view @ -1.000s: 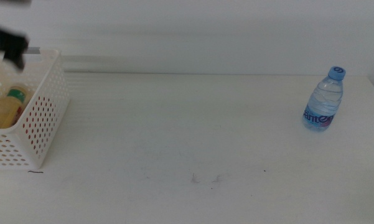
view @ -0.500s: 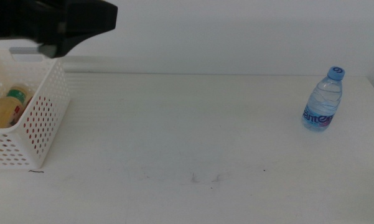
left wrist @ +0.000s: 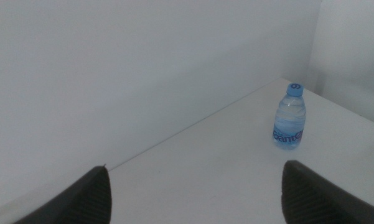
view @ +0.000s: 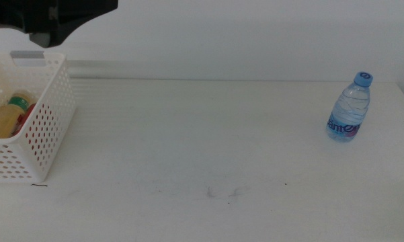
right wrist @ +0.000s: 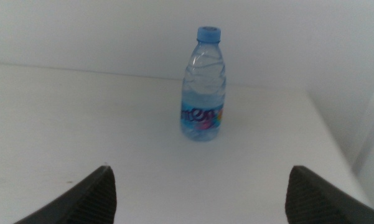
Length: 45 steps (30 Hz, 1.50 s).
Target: Use arms to grab the bottles and put them into the dustbin to the left of the table.
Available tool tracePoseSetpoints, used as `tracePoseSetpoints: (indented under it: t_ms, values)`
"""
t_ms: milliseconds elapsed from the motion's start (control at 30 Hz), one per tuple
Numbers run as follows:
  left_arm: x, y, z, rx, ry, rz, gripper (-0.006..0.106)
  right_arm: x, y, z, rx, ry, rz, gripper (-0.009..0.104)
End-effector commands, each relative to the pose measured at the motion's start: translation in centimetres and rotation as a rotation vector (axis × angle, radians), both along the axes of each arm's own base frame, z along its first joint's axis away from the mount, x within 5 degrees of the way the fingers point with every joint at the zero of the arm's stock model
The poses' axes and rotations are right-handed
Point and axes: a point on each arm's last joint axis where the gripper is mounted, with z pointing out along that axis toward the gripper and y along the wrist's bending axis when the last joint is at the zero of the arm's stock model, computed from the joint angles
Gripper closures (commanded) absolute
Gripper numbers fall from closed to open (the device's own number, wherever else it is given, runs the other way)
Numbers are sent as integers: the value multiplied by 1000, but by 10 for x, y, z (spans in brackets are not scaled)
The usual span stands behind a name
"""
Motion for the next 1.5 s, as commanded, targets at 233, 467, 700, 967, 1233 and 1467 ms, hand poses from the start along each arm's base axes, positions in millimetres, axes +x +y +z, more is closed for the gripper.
tracePoseSetpoints:
  t_ms: [233,467,700,967,1233,1467]
  values:
    - [0,0,1,-8,-17,3,7,-2,1,37,0,-423,7,7]
    - [0,0,1,-8,-17,3,7,26,-4,49,145,-261,-67,7]
    - [0,0,1,-11,-22,5,7,108,-2,66,129,2,-115,7]
    - [0,0,1,-9,-24,7,7,171,-3,33,94,98,-177,7]
    - [0,0,2,-11,-23,6,7,205,-3,-16,-32,52,-173,7]
    - [0,0,2,-13,-24,7,7,240,11,-64,-86,97,-26,7]
